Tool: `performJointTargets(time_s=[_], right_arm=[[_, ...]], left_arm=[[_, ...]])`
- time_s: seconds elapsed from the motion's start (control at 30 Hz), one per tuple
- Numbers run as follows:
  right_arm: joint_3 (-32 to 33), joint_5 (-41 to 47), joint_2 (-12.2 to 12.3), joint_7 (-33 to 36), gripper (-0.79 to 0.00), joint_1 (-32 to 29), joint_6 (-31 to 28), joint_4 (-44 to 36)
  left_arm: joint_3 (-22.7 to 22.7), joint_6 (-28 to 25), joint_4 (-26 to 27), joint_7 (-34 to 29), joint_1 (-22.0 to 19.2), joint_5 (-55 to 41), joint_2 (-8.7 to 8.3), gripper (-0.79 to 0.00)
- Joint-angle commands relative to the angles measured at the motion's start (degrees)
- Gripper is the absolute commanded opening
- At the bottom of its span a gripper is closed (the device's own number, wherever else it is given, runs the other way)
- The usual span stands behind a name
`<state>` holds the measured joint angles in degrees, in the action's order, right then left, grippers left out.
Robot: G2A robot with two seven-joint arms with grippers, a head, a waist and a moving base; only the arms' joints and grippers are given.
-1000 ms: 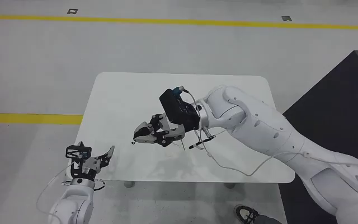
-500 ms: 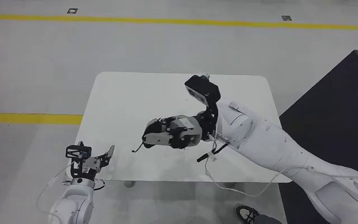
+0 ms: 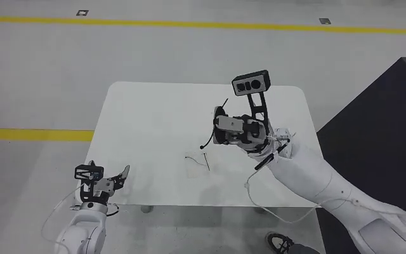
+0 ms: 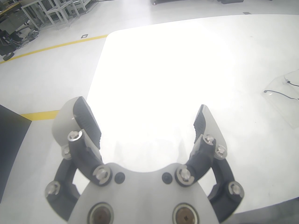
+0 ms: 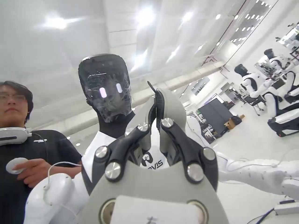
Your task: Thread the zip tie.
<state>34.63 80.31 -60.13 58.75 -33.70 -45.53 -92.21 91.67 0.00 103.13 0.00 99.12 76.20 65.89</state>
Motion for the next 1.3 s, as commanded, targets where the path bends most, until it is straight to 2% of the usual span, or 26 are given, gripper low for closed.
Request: performJointTargets(time_s=[0.0,0.13,0.27,0.4,0.57,0.67,0.9,1.13,1.27], right_arm=[[-0.01,-0.13,0.04,-0.11,-0.785,0.01,-0.1,-0.01],[-0.01,-0.13,0.04,-0.11,-0.785,0.01,-0.1,-0.01],[-0.26,0.44,-0.57,-4.83,-0.785,-2.5,7.03,-4.95],[-1.63,-2.53,-1.55,-12.18,-0.785,-3.77,13.23,-6.31],[-3.61,-5.54,-2.79,-17.31,-0.785,-5.16,22.67,-8.94],[-3.46,-6.0,-3.33,-17.76,-0.785,-6.24,25.39,-10.42],[0.5,6.76,-3.87,-17.12,-0.785,-11.01,33.48,-13.71],[5.04,5.6,-3.58,-14.43,-0.785,-14.23,38.83,-15.32],[6.73,3.06,-3.92,-12.59,-0.785,-14.9,38.64,-16.3]], left_arm=[[0.0,0.0,0.0,0.0,0.0,0.0,0.0,0.0],[0.0,0.0,0.0,0.0,0.0,0.0,0.0,0.0],[0.0,0.0,0.0,0.0,0.0,0.0,0.0,0.0],[0.0,0.0,0.0,0.0,0.0,0.0,0.0,0.0],[0.0,0.0,0.0,0.0,0.0,0.0,0.0,0.0],[0.0,0.0,0.0,0.0,0.0,0.0,0.0,0.0],[0.0,0.0,0.0,0.0,0.0,0.0,0.0,0.0],[0.0,0.0,0.0,0.0,0.0,0.0,0.0,0.0],[0.0,0.0,0.0,0.0,0.0,0.0,0.0,0.0]])
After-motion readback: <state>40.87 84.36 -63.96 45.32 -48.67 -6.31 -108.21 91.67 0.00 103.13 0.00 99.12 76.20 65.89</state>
